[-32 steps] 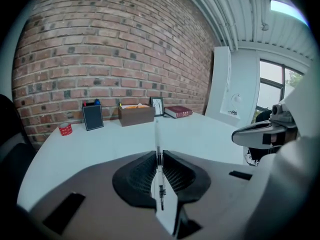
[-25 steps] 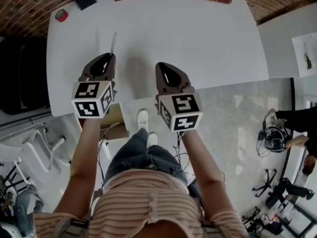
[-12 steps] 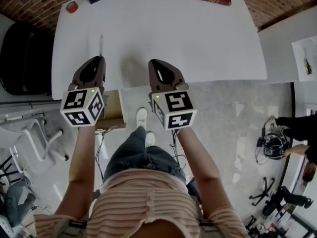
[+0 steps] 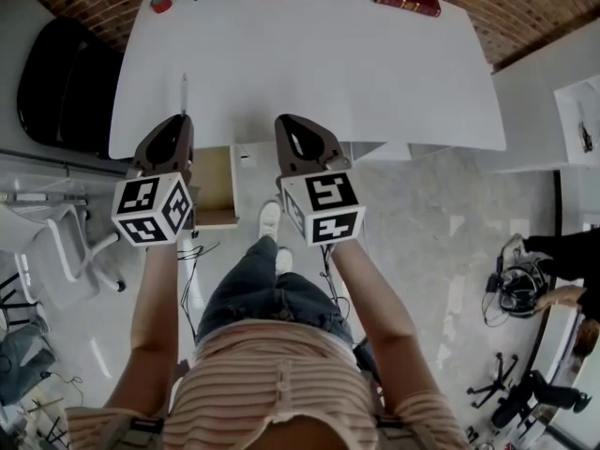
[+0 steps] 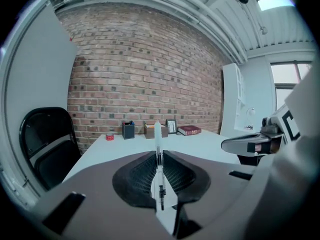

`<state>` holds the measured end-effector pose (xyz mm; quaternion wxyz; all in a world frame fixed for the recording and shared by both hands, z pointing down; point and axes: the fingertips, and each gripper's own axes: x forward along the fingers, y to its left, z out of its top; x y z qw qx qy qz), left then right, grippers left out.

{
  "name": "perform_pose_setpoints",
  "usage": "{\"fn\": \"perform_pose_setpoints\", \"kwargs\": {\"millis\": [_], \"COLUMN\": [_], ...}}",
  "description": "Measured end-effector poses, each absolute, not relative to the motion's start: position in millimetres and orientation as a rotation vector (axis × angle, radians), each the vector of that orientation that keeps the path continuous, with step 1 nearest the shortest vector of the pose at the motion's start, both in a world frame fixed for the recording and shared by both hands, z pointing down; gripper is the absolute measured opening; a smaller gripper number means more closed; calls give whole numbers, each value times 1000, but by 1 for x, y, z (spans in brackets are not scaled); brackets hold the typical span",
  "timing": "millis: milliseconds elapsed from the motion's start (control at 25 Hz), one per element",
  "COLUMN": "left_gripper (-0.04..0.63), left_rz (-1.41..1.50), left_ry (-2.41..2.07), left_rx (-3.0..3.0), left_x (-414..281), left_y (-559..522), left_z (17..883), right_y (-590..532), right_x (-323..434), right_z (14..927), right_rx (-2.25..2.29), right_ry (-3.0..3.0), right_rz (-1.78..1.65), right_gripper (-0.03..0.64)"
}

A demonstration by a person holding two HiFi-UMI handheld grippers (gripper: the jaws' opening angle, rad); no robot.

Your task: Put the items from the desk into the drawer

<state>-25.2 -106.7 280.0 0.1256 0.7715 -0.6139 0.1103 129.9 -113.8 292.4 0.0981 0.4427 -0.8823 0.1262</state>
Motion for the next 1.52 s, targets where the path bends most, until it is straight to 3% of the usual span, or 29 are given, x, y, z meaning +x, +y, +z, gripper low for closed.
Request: {"fn": "perform_pose_setpoints", "kwargs": {"millis": [760,1520], "left_gripper": [48,48], "left_rz": [356,386], "left_ry": [-1890,-1654], "left_rx": [2104,1975], "left_x": [-46,-151], "left_y": [-5,38], "left_z": [293,399], "right_y": [-26,9], "right_x": [114,-13], "right_z": [300,367], "right_rx": [1156,1134], "right_ry": [-2663,-2504], "right_rz": [400,501], "right_gripper": [18,17]}}
